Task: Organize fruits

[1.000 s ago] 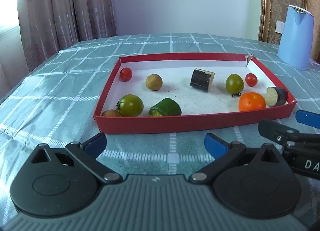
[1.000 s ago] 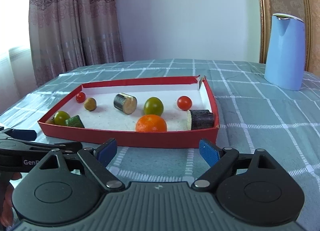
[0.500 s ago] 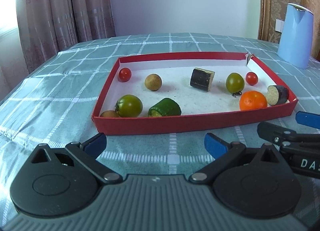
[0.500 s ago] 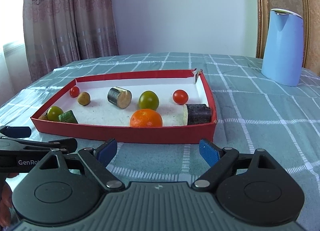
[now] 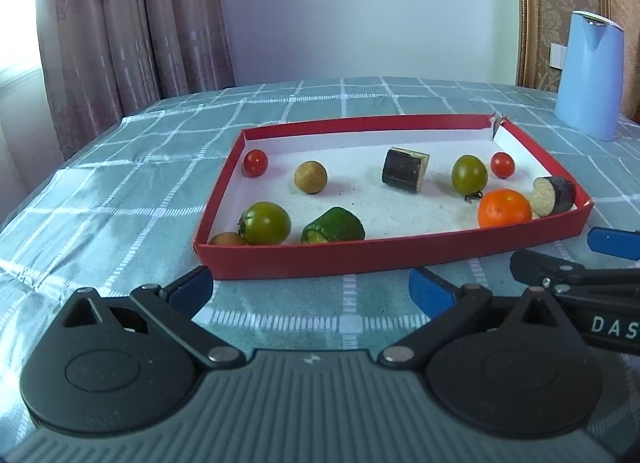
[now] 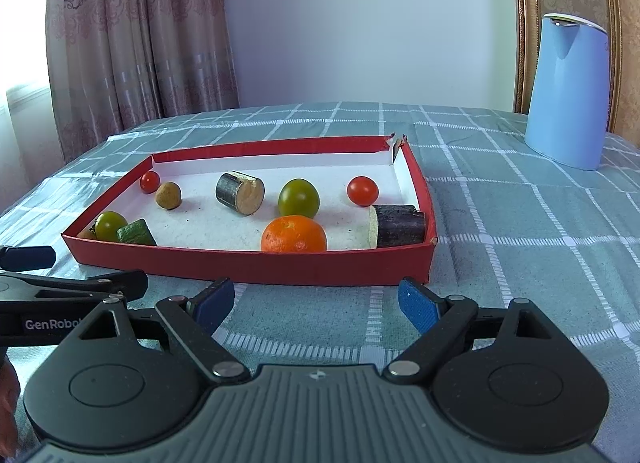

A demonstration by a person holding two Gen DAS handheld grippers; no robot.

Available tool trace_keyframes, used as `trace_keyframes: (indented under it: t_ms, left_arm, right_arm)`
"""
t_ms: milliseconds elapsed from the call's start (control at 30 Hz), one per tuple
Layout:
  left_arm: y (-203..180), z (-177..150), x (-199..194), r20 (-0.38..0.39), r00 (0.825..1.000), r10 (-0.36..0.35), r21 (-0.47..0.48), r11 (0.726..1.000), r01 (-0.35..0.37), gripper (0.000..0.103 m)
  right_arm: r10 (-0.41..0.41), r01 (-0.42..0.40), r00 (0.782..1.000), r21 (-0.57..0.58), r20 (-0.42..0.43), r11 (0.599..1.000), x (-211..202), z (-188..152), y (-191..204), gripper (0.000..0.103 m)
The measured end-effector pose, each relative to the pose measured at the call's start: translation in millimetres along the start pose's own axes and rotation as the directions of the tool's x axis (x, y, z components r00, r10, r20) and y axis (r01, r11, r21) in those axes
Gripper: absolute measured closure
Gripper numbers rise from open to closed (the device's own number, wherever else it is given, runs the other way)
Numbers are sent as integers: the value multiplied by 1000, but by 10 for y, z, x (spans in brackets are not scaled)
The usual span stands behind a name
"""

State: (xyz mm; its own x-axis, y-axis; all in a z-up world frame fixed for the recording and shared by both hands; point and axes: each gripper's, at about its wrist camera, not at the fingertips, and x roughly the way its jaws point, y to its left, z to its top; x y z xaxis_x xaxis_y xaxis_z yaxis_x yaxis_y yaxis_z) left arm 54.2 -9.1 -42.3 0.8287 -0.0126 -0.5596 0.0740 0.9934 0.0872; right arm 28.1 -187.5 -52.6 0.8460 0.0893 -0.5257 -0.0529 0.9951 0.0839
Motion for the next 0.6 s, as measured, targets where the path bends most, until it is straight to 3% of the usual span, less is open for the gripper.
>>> trace_keyframes:
  t_ms: [600]
  left_arm:
    - [-4,-26,6,43,999,1,17,1000,-2,0]
  right_arm:
    - [-10,10,1000,-1,-21,1000,19,1,-4,13]
